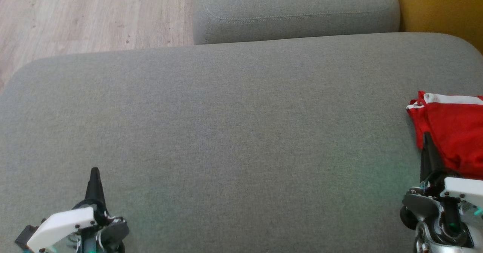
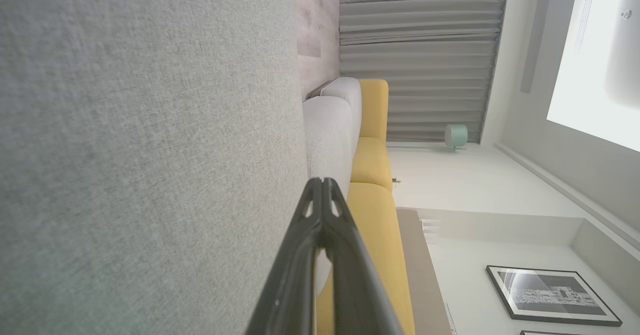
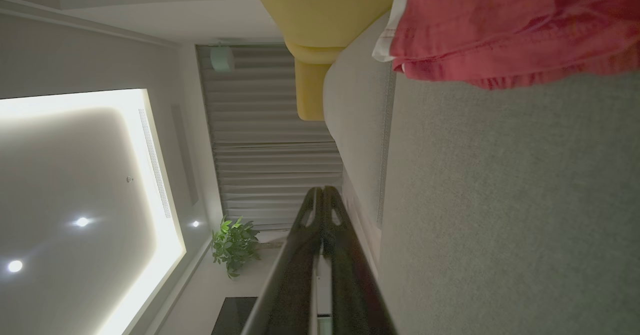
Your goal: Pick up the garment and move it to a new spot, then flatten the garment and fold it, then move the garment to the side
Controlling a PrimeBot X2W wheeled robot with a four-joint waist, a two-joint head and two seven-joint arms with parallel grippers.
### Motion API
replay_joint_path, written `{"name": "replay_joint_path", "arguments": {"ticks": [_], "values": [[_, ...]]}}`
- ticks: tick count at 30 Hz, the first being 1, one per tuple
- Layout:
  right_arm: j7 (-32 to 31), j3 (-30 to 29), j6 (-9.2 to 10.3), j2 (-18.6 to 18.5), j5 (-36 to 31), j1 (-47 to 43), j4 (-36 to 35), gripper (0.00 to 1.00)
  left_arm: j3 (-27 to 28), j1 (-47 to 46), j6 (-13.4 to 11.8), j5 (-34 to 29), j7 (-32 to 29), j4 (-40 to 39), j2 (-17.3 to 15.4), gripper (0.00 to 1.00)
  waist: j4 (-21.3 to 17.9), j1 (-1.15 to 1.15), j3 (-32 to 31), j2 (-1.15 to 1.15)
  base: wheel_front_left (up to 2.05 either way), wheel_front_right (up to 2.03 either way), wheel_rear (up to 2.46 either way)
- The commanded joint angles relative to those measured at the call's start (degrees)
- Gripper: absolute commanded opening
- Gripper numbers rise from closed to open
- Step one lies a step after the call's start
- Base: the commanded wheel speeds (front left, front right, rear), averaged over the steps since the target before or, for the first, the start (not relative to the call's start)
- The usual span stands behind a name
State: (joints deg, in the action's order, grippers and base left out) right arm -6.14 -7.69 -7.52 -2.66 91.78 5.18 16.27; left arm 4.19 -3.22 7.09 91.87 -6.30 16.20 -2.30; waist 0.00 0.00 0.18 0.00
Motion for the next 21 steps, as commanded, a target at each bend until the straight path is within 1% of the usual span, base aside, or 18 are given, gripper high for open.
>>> {"name": "replay_joint_path", "arguments": {"ticks": [1,21], "values": [[-0.3,1.2,0.03,-0.2,0.4,1.0,-2.2,0.0,2.3,-3.0,0.4,0.3,-0.2,-2.1,-0.6,0.0,0.0,0.0,0.0,0.0,0.0,0.0,0.0],[-0.3,1.2,0.03,-0.2,0.4,1.0,-2.2,0.0,2.3,-3.0,0.4,0.3,-0.2,-2.2,-0.6,0.0,0.0,0.0,0.0,0.0,0.0,0.0,0.0]]}}
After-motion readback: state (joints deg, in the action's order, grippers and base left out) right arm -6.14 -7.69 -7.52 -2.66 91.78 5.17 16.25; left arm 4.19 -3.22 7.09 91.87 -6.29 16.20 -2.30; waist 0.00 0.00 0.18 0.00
